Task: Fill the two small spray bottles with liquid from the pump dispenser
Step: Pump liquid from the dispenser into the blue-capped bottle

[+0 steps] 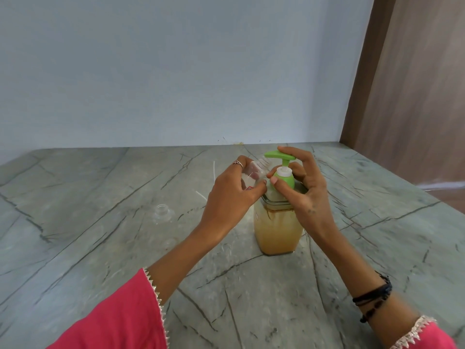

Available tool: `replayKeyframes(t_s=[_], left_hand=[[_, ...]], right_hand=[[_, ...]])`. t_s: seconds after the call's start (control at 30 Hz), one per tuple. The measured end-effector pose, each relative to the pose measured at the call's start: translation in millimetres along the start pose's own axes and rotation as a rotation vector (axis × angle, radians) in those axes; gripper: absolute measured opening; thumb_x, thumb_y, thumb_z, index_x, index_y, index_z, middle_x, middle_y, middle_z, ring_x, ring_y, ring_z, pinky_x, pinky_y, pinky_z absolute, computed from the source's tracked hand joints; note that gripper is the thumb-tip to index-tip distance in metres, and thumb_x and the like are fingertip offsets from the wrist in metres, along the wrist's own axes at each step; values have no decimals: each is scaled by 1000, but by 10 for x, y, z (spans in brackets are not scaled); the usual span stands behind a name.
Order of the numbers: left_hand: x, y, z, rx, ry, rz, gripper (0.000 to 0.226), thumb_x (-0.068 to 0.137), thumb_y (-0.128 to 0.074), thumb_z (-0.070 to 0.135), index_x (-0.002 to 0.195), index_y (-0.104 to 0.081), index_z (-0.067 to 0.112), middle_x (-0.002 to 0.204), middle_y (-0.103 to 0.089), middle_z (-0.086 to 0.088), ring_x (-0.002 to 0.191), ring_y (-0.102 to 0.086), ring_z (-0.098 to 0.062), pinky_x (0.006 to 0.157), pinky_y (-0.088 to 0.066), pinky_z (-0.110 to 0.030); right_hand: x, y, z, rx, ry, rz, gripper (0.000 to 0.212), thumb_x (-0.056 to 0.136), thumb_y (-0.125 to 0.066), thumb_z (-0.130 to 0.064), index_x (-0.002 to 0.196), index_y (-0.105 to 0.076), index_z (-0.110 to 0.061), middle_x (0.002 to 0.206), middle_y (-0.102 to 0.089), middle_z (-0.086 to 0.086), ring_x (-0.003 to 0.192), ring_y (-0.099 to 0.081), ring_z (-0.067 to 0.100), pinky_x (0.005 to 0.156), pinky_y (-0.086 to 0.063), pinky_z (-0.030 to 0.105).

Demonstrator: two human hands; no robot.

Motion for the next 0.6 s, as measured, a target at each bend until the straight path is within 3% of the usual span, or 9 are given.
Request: replayKeyframes(t_s=[0.13, 0.27, 0.4, 0.53, 0.6], left_hand=[[-12, -15, 12, -82, 27, -21, 17, 86, -63, 26, 95, -50, 22, 80, -53, 18, 58, -44, -5, 54, -40, -11], [-6, -18, 6, -103, 39, -35, 22, 84, -65, 31, 98, -52, 19, 89, -62, -4, 66, -49, -14, 56, -40, -13], [-1, -14, 11, -94, 22, -40, 23, 84, -65, 30, 97, -53, 16, 87, -61, -3, 64, -47, -13, 54, -39, -14], [-4, -12, 6, -100, 26, -36, 19, 84, -66, 25, 93, -51, 18, 76, -56, 5, 56, -41, -4, 51, -37, -13], [-7, -17, 3, -100, 27, -32, 18, 84, -65, 24, 93, -50, 19, 81, -58, 4, 56, -41, -5, 52, -38, -14]], right_hand=[[-2, -2, -3, 0, 2, -10, 45, 81, -68, -11, 117, -50, -30, 97, -72, -2, 96, -69, 15, 80, -53, 24], [-4, -6, -12, 23, -11, -37, 50, 76, -75, -18, 116, -49, -34, 103, -72, -2, 98, -69, 15, 81, -55, 27], [-5, -10, -21, 38, -28, -50, 48, 77, -73, -24, 116, -48, -34, 110, -69, 6, 98, -69, 21, 83, -57, 40], [3, -10, -13, 36, -25, -56, 45, 82, -70, -12, 117, -48, -29, 105, -70, 10, 94, -70, 25, 84, -55, 51], [0, -14, -6, 50, -28, -52, 44, 83, -68, -7, 117, -49, -26, 105, -71, 11, 93, -70, 25, 83, -55, 51]])
Point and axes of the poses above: each hand's wrist, its own x-axis towards the middle knuckle, its own y-axis out of the back of the hand, z = x × y, the point moved 7 cm from there along x, towards the middle knuckle
